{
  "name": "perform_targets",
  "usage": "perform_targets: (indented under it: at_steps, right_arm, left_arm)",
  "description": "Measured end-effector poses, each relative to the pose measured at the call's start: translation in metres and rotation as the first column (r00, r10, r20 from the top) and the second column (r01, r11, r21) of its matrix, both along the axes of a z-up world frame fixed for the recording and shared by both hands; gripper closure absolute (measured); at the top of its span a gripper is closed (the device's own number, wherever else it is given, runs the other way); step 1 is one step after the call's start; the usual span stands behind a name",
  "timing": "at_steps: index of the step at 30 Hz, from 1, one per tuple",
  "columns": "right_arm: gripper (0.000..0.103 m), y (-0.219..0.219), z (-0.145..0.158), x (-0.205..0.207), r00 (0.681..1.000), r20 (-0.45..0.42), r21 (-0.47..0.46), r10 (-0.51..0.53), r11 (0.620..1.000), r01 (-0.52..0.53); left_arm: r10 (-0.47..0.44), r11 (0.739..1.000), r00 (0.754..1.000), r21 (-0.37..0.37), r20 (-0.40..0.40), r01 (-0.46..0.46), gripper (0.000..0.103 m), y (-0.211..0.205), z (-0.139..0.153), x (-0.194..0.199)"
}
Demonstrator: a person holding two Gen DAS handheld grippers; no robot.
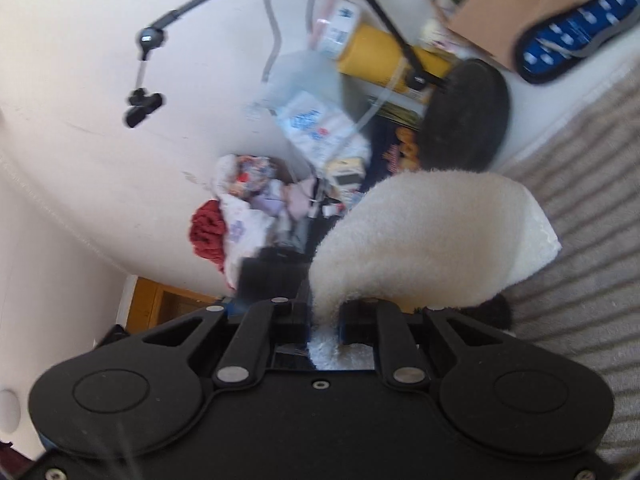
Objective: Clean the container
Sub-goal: 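Rub the towel down the tumbler's side with the right gripper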
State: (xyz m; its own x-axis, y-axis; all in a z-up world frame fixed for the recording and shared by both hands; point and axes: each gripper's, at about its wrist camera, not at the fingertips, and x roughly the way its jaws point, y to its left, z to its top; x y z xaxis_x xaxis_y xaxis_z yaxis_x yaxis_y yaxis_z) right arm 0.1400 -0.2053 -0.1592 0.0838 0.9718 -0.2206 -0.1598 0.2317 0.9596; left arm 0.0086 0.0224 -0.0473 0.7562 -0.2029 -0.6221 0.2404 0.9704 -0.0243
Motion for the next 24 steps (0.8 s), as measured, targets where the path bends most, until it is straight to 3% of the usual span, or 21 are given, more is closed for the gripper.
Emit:
perform_targets:
  at_steps: [5,12,15,20,24]
  right_arm:
    - [0.092,0.0,-0.031,-0.003,0.997,-0.069,-0.064,-0.028,0.998,0.024]
    - [0.092,0.003,-0.054,0.0,0.994,-0.102,-0.141,-0.03,0.99,0.015]
    - [0.092,0.005,-0.064,0.001,0.994,-0.109,-0.174,-0.029,0.985,0.01]
    - [0.092,0.003,-0.08,0.002,0.989,-0.141,-0.211,-0.037,0.978,0.007]
    - [0.092,0.004,-0.074,0.001,0.992,-0.119,-0.218,-0.031,0.976,0.005]
  left_arm:
    - [-0.006,1.0,1.0,0.01,0.001,0.006,0.04,-0.004,0.0,-0.001]
    - [-0.028,0.999,1.0,0.026,0.001,0.028,0.04,-0.007,0.0,-0.001]
    - [-0.097,0.992,0.995,0.078,0.002,0.097,0.04,-0.01,0.0,-0.002]
    - [-0.255,0.956,0.967,0.146,-0.017,0.255,0.04,-0.005,0.002,0.0]
    - [-0.227,0.97,0.972,0.083,-0.057,0.231,0.04,0.004,0.006,0.006]
